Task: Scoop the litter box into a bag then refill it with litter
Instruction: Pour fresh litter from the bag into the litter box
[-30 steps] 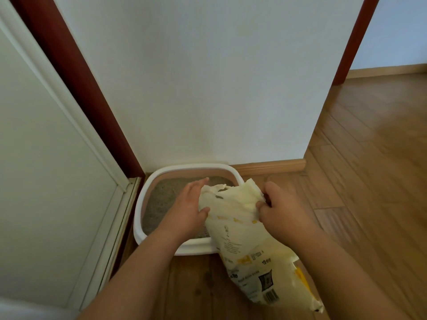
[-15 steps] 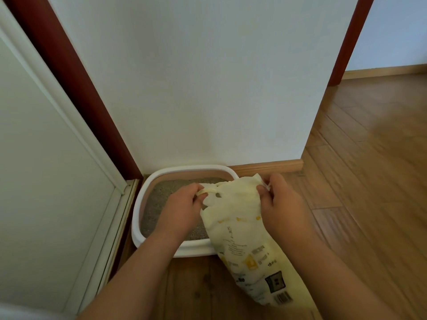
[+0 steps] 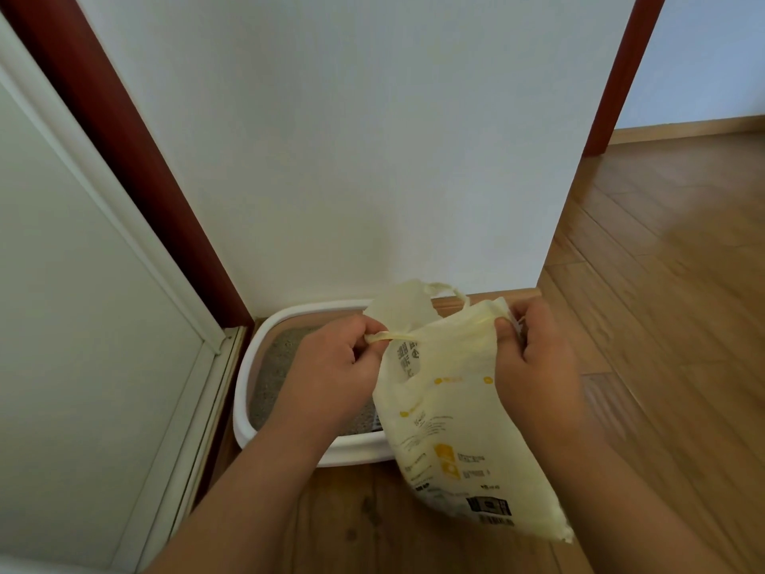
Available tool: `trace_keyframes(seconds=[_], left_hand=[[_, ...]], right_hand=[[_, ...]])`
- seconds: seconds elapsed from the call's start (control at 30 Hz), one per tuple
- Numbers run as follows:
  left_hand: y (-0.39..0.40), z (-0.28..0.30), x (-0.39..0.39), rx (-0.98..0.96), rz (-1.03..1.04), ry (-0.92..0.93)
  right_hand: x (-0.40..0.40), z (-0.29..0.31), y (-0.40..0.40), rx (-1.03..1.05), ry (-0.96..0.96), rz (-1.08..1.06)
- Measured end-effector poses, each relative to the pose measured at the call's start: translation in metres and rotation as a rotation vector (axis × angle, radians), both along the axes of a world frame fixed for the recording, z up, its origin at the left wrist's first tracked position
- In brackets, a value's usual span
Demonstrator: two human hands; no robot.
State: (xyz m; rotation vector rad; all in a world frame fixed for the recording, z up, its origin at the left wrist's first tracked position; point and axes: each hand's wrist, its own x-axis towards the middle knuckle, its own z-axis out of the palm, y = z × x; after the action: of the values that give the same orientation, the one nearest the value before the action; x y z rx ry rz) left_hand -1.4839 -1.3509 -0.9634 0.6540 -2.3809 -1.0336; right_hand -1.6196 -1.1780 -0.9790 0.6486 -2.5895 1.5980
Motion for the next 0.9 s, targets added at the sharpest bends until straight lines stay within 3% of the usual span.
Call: trace_keyframes(seconds=[0.3,0.43,0.63,0.77,0.9], left_hand=[[-0.014,-0.014,-0.003,-0.031,-0.096,-0.242],[-0.021,-0.031,-0.008,0.216,-0.073,-0.247],[-0.025,-0.032,-0.011,0.262,-0.053,-0.269],[-0.023,-0.041,-0.010,0.158,-0.218,-0.449],[-0.022,-0.052,-0.014,0.112,-0.141,-0.440]], right_hand=[[-0.013,-0.005,0.004,0.061,-0.141,-0.012],[-0.014,-0.004,0.006,0.071,-0.168,-0.010],[-0.022,-0.008,0.008,0.110,-0.230,-0.052],[-0.026,-0.012,0.006,0.127,-0.200,-0.080],[-0.030,-0.015,0.006,0.125,-0.211,-0.095]])
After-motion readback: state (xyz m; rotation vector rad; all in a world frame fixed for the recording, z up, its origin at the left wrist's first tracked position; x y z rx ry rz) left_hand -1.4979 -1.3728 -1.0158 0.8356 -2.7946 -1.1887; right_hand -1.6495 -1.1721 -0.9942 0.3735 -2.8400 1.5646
